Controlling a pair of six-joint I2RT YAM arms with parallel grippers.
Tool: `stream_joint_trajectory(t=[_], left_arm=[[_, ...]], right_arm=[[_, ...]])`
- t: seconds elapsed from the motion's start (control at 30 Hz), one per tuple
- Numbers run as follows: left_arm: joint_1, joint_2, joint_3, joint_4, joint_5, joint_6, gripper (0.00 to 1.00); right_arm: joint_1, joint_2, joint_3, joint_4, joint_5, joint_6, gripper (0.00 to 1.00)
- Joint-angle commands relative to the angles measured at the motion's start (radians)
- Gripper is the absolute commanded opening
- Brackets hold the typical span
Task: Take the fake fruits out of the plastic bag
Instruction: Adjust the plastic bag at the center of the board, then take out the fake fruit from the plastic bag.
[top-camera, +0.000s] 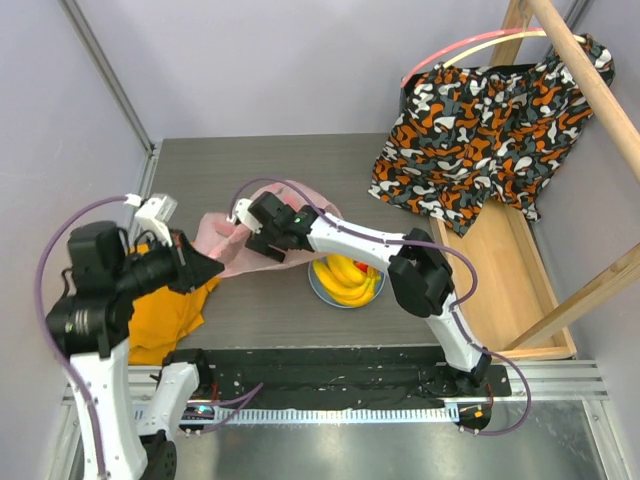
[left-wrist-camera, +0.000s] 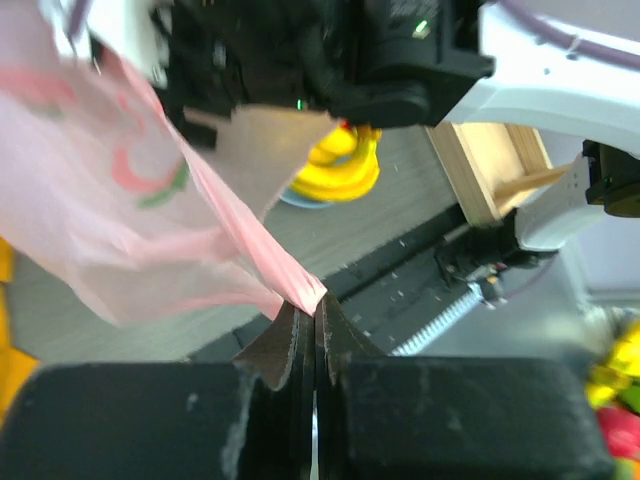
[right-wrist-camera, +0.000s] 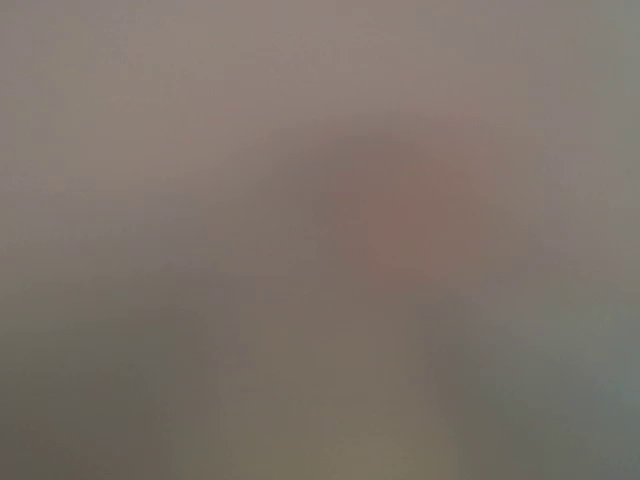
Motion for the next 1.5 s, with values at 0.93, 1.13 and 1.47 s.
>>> stream_joint_trajectory(t=[0.93, 1.13, 1.47], left_arm=[[0.019, -0.165, -0.190, -0.076, 0.000, 0.018, 0.00], [0.025, -0.166, -0.190, -0.070, 0.000, 0.015, 0.00], [0.026, -0.149, -0.244, 0.016, -0.017, -0.025, 0.00]], right_arm=[[0.121, 0.133, 0.101, 0.084, 0.090, 0.006, 1.00], [0.098, 0.150, 0.164, 0.081, 0.024, -0.065, 0.56], [0.083, -0.034, 0.137, 0.013, -0.154, -0.065, 0.20]])
